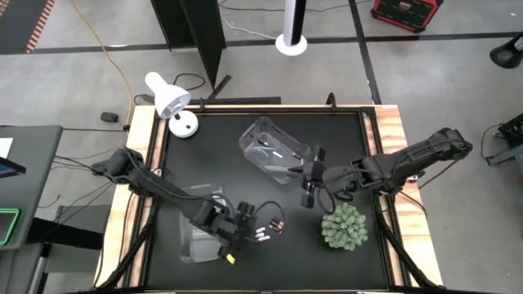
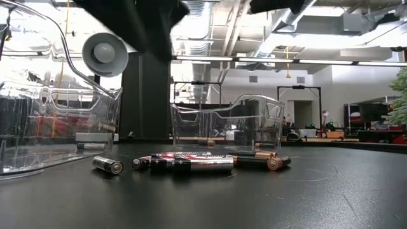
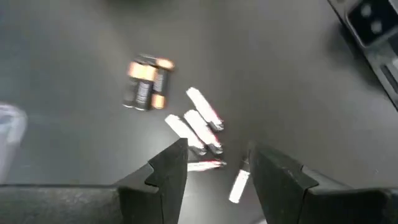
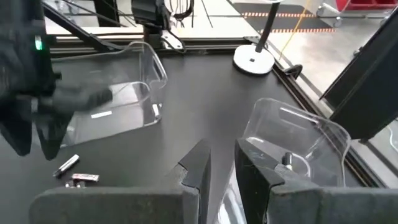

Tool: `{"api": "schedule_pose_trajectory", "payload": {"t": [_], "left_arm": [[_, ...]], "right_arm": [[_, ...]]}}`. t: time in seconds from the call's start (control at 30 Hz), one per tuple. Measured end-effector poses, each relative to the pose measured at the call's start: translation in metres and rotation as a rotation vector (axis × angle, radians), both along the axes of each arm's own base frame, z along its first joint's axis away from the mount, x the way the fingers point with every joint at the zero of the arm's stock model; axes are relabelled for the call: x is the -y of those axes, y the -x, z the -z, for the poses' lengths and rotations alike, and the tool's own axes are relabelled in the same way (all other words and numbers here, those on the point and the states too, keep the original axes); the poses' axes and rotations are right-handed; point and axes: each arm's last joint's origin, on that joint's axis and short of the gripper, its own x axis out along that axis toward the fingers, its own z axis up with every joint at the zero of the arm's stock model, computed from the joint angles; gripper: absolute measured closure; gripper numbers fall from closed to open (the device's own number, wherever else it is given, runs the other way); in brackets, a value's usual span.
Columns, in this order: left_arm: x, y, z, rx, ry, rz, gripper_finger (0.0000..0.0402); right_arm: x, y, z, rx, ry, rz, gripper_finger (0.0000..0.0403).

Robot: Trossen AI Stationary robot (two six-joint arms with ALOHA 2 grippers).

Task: Sort batteries
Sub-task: Put the silver battery into the bottom transparent bin

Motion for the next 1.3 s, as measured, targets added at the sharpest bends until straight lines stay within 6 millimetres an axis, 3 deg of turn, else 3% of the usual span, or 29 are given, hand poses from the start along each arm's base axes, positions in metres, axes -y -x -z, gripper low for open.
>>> {"api": "schedule_pose_trajectory", "payload": {"t": [0.23, 0.47, 0.8, 1.03, 1.13, 1.3], "left_arm": [[0.009, -0.023, 0.031, -0.200, -0.015, 0.048, 0.0239], [0.014, -0.034, 0.042, -0.320, -0.064, 0.054, 0.0239], [0.007, -0.034, 0.032, -0.283, -0.059, -0.009, 0.0239], [0.004, -0.031, 0.014, -0.205, -0.068, -0.055, 0.0239], [0.001, -0.034, 0.009, -0.160, -0.053, -0.141, 0.0239], [-0.015, -0.049, 0.010, -0.119, 0.129, -0.445, 0.0239]], "right_arm": [[-0.002, -0.003, 0.000, 0.020, 0.001, 0.006, 0.0315], [-0.006, -0.002, 0.000, 0.018, 0.003, -0.009, 0.0315], [-0.011, -0.001, 0.000, 0.014, 0.020, -0.028, 0.0315], [-0.013, 0.000, 0.000, 0.009, 0.033, -0.041, 0.0315], [-0.013, 0.000, 0.000, 0.009, 0.036, -0.043, 0.0315], [-0.013, 0.000, 0.000, 0.007, 0.040, -0.043, 0.0315]]}}
